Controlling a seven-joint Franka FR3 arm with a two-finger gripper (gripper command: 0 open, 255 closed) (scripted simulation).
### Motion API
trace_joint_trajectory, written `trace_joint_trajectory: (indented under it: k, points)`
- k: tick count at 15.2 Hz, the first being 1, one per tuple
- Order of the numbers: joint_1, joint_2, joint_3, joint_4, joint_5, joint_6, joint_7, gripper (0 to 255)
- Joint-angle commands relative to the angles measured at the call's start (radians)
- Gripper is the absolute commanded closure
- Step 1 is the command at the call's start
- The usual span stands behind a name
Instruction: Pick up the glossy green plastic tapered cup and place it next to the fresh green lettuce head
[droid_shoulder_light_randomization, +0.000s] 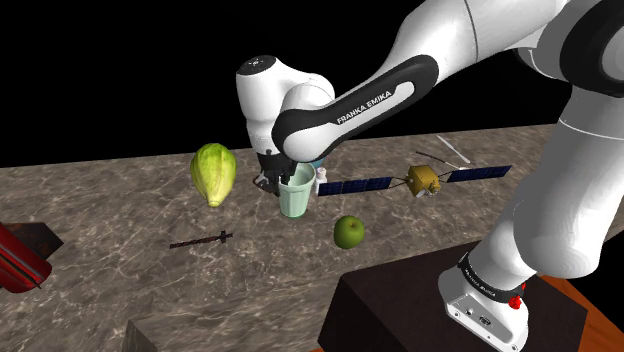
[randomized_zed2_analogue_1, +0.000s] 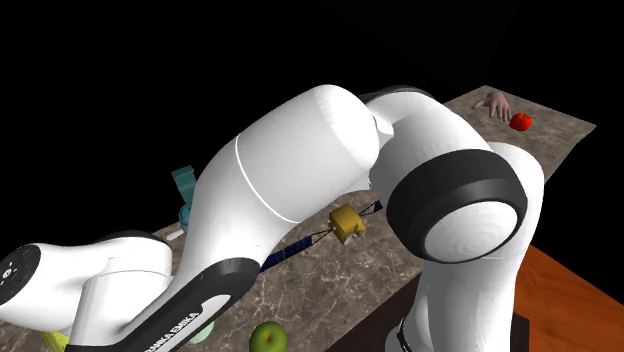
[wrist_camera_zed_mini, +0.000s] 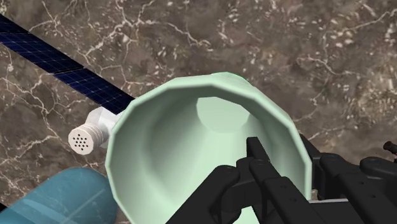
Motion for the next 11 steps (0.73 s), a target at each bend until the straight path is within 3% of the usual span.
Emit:
trace_joint_trajectory:
  k: [1,10,11]
  points:
    - [0.001,0.014,-0.002,-0.010,-0.009,0.023,0.009,255]
    - [0.002,0.024,-0.004,-0.016,-0.016,0.038,0.015,255]
    - [0.002,0.024,-0.004,-0.015,-0.016,0.038,0.015,0]
